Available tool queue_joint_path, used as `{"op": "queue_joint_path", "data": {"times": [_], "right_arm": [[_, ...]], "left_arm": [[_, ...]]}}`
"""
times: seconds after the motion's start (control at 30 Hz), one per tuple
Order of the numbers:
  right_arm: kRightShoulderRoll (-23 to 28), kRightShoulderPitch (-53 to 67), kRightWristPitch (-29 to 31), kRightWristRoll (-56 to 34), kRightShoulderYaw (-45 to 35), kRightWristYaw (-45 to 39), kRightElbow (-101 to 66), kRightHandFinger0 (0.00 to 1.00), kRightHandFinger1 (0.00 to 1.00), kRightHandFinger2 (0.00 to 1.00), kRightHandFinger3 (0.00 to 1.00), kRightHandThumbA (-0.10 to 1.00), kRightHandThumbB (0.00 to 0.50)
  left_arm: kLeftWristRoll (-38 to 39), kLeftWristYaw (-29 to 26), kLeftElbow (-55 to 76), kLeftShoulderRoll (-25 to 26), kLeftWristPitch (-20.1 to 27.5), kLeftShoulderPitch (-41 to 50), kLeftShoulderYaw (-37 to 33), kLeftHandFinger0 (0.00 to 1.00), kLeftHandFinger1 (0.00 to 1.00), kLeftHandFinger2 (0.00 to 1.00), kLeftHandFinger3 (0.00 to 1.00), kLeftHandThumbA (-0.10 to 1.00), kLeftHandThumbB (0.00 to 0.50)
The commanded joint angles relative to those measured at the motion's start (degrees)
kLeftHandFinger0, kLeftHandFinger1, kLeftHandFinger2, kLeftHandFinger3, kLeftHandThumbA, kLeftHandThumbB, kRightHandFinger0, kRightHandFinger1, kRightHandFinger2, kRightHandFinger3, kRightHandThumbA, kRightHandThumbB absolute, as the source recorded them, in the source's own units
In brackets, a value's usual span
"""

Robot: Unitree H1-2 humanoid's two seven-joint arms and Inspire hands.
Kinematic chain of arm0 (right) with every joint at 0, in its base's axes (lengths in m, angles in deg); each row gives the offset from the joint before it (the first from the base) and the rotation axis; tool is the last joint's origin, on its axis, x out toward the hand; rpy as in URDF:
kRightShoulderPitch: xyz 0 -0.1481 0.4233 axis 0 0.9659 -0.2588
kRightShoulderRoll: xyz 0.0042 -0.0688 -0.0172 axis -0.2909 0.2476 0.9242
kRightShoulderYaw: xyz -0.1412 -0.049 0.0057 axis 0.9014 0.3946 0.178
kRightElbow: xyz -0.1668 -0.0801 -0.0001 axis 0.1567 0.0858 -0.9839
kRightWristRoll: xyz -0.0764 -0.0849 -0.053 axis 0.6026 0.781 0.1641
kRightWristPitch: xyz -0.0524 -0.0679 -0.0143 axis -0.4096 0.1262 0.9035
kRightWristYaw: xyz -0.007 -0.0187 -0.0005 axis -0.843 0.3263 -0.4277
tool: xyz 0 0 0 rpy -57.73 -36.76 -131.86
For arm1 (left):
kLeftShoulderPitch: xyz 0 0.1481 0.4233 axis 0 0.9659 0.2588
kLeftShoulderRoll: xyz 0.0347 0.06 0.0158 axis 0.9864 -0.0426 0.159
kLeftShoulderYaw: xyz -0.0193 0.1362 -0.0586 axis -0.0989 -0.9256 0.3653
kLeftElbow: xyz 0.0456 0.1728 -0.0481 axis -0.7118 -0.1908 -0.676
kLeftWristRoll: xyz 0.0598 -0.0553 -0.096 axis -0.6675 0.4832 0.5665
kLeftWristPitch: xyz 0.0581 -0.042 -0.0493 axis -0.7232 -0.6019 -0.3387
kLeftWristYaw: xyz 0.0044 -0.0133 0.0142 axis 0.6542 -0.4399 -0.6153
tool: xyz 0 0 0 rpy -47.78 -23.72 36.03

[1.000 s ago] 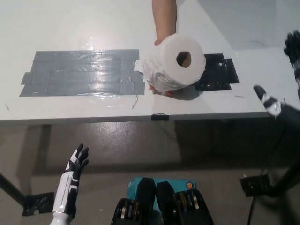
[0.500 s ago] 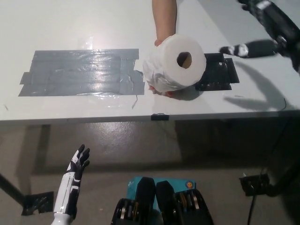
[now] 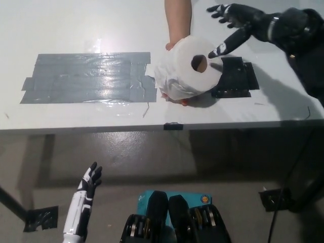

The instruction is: A person hands over a roll of toilet paper to the robot , and the robot inserts its right thumb into the hole in the centre to grab the roll, and then places it on the balck area on the desk.

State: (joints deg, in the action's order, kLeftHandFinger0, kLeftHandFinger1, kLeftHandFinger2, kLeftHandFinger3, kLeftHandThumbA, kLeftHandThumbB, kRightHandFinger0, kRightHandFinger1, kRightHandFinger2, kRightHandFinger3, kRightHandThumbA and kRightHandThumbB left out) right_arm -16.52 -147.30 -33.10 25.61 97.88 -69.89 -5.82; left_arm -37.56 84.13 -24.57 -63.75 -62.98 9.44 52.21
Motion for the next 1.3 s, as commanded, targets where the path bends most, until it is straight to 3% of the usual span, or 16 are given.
{"op": "queue_joint_path", "data": {"times": [0.0, 0.23, 0.4, 0.47, 0.57, 0.83, 0.9, 1.13, 1.27], "right_arm": [[-1.1, -6.4, 5.6, 4.5, 0.6, -0.8, 5.0, 1.00, 1.00, 1.00, 1.00, 0.90, 0.273], [-1.7, -6.8, 4.0, 5.9, -0.2, -0.8, 6.8, 1.00, 1.00, 1.00, 1.00, 0.95, 0.312], [-2.6, -6.6, 6.1, 5.7, -1.7, -0.5, 7.8, 1.00, 1.00, 1.00, 1.00, 0.92, 0.291], [-3.0, -6.7, 5.5, 6.0, -2.1, -0.4, 7.8, 1.00, 1.00, 1.00, 1.00, 0.90, 0.332], [-3.4, -6.8, 5.1, 6.6, -2.5, -0.1, 8.2, 1.00, 1.00, 1.00, 1.00, 0.90, 0.349], [-4.2, -6.0, 5.0, 7.7, -3.2, 0.3, 7.9, 1.00, 1.00, 1.00, 1.00, 0.89, 0.294], [-4.3, -6.2, 4.6, 7.4, -3.8, 0.2, 7.8, 1.00, 1.00, 1.00, 1.00, 0.92, 0.335], [-5.2, -8.1, 4.8, 6.4, -6.7, 0.0, 10.1, 1.00, 1.00, 1.00, 1.00, 0.89, 0.323], [-5.9, -8.2, 4.5, 10.4, -4.3, 2.4, 9.9, 1.00, 1.00, 1.00, 1.00, 0.94, 0.361]], "left_arm": [[-1.1, 0.0, -0.1, -0.1, 2.5, -0.1, -1.0, 1.00, 1.00, 1.00, 1.00, 1.00, 0.167], [-1.7, -0.4, -1.0, 0.1, 2.9, -0.1, -1.8, 1.00, 1.00, 1.00, 1.00, 1.00, 0.185], [-2.5, -0.7, -0.7, 0.3, 2.9, 0.4, -1.8, 1.00, 1.00, 1.00, 1.00, 1.00, 0.170], [-2.4, -0.6, -0.5, 0.3, 2.6, 0.5, -1.8, 1.00, 1.00, 1.00, 1.00, 1.00, 0.177], [-1.8, -0.3, -0.2, 0.3, 2.3, 0.4, -1.7, 1.00, 1.00, 1.00, 1.00, 1.00, 0.184], [-1.6, -0.2, -0.1, 0.2, 2.5, 0.5, -1.7, 1.00, 1.00, 1.00, 1.00, 1.00, 0.178], [-1.4, 0.0, 0.0, 0.3, 2.2, 0.4, -1.7, 1.00, 1.00, 1.00, 1.00, 1.00, 0.186], [-1.6, -0.1, -0.3, 0.4, 2.7, -0.2, -1.7, 1.00, 1.00, 1.00, 1.00, 1.00, 0.165], [-2.1, -0.2, -0.1, 0.4, 3.0, 0.0, -1.8, 1.00, 1.00, 1.00, 1.00, 1.00, 0.155]]}}
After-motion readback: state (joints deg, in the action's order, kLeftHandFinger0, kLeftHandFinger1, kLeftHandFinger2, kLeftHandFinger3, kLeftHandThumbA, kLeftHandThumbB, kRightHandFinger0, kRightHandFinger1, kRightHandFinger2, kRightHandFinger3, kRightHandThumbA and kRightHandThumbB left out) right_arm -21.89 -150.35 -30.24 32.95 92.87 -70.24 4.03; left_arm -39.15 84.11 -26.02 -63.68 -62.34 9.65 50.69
